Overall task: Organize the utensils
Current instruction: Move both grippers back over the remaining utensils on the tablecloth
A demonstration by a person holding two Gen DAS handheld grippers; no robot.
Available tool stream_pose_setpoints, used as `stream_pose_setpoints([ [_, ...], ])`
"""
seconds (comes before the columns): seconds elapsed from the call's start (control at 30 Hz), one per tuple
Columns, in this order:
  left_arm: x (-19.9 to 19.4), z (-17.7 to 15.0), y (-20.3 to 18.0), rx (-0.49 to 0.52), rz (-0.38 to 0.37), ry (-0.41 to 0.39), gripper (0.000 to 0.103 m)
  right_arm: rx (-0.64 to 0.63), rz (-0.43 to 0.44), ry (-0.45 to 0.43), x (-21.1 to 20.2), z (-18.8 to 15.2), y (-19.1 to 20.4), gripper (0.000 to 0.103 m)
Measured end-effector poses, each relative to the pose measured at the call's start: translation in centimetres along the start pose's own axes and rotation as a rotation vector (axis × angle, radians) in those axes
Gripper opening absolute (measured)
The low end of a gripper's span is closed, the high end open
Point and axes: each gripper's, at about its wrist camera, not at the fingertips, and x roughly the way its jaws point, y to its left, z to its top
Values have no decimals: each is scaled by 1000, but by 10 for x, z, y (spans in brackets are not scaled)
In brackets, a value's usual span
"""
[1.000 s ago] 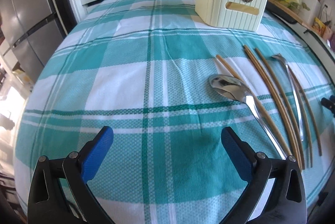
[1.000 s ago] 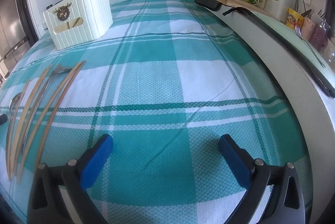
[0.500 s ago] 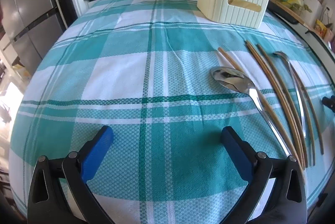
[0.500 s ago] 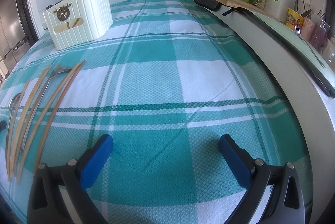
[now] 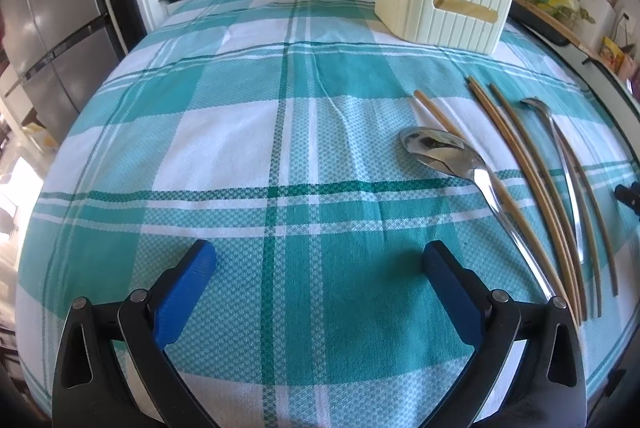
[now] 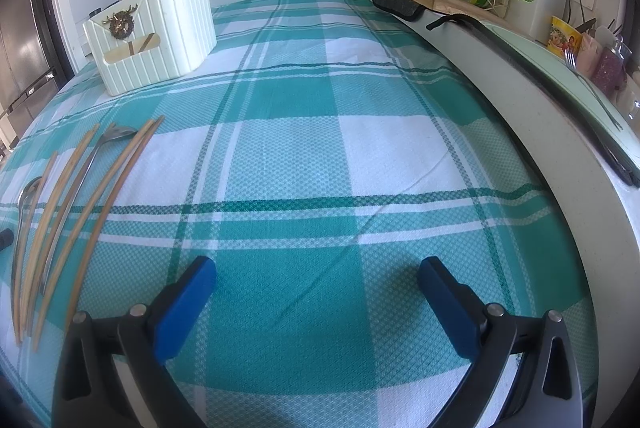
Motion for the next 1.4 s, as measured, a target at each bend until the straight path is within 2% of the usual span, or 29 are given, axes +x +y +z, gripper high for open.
stream_pose_setpoints([
  [0.53,-2,-1,0,4,-11,-5,103,4,1,3,1,0,0,103],
  [0.67,-12,-5,0,-17,-6,-36,102,5,-3,6,1,1,-1,103],
  [0.87,-31,-6,-19,-77,-154,-69,102,2,-5,1,1,0,-2,103],
  [0.97,-28,1,-39,-80,-195,-60,102,2,-5,0,0,-1,-2,103],
  [1.03,-22,5,-51,-55,-182,-49,102,2,-5,0,0,-1,-2,103],
  [1.17,-9,8,-61,3,-31,-25,102,2,-5,0,0,-1,-2,103],
  [1.27,-5,5,-48,-36,-62,-1,103,2,-4,1,1,-1,-2,103],
  [1.4,-6,5,-39,-46,-48,2,103,1,-3,-1,0,0,-1,103],
])
